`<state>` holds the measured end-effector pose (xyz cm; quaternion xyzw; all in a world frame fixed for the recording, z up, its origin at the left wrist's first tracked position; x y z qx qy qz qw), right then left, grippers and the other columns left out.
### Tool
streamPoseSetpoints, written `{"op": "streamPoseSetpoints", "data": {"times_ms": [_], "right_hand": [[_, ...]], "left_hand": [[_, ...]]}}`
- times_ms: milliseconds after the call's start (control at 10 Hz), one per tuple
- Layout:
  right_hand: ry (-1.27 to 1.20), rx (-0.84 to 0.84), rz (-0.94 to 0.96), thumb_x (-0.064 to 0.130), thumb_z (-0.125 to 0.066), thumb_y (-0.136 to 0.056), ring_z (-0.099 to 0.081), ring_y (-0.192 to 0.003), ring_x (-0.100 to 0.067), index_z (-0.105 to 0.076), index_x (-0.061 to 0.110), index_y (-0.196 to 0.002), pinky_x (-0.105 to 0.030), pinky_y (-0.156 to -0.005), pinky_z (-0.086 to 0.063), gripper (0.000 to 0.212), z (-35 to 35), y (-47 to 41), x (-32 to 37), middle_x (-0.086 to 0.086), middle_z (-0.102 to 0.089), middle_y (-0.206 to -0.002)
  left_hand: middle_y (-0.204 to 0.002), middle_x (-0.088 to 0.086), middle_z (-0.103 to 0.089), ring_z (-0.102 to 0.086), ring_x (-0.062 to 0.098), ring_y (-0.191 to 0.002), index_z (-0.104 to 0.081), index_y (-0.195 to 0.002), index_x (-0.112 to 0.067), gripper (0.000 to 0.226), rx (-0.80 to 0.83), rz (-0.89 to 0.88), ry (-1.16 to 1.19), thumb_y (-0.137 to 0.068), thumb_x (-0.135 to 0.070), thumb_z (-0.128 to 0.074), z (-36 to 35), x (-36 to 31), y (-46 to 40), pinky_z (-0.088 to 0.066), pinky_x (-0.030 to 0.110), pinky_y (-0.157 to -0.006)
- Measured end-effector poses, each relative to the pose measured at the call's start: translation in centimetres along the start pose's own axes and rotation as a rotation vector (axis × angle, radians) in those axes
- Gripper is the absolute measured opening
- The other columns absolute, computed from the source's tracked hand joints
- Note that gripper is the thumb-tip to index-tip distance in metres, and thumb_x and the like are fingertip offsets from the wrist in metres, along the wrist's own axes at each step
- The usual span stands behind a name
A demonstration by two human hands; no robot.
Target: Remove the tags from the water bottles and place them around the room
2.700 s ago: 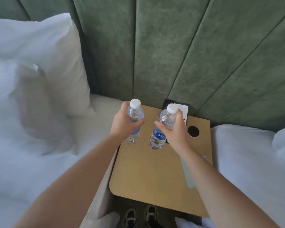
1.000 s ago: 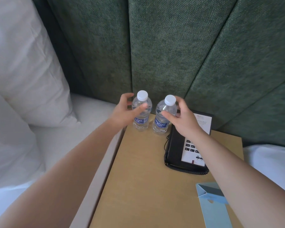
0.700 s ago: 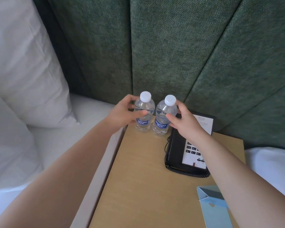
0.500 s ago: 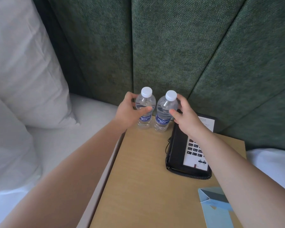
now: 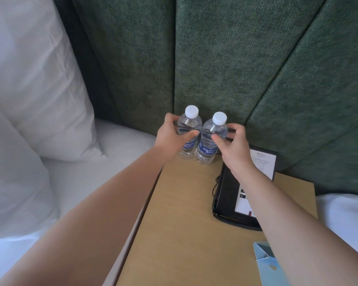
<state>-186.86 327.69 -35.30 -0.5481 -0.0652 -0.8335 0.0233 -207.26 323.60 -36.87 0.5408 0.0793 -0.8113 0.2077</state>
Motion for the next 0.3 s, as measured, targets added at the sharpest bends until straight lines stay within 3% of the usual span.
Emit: {"op": "streamPoseSetpoints", "data": {"times_ms": [100,200,300], "right_hand": [[-0.009,0.04,-0.034,0.034,-0.071,-0.083,-0.057,-0.115,-0.017,-0.043,0.019,-0.126,-0.039,-0.098,-0.046,0.054,-0.1,0.6,0.1,0.0,-0.058,-0.123],[0.075,0.084,-0.014,0.046,-0.061,-0.087,-0.046,-0.128,-0.016,-0.038,0.022,-0.138,-0.027,-0.098,-0.035,0.061,0.5,1.6,1.2,0.001,-0.049,-0.14],[0.181,0.048,0.065,0.049,-0.051,-0.092,-0.031,-0.139,-0.015,-0.032,0.019,-0.145,-0.025,-0.104,-0.024,0.063,2.1,3.4,4.1,0.0,-0.034,-0.152]], "left_hand": [[-0.1,-0.02,-0.06,-0.059,0.0,-0.091,-0.041,-0.12,-0.027,0.058,0.036,-0.02,-0.104,-0.077,-0.047,-0.074,-0.2,-0.7,0.9,-0.038,0.012,-0.065],[-0.13,0.0,-0.056,-0.055,0.02,-0.117,-0.03,-0.143,-0.018,0.079,0.057,-0.015,-0.25,-0.082,-0.053,-0.066,0.3,-1.4,1.8,-0.039,0.024,-0.082],[-0.15,0.005,-0.04,-0.041,0.023,-0.134,-0.019,-0.151,-0.02,0.091,0.029,-0.002,-0.383,-0.081,-0.066,-0.055,2.2,-3.6,4.2,-0.039,0.035,-0.097]]}}
Point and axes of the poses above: each hand's wrist, its own y-axis away from the middle knuckle, its own z-axis out of the back of the hand, x = y × z, the point moved 8 cm from there along -y, towards the middle knuckle
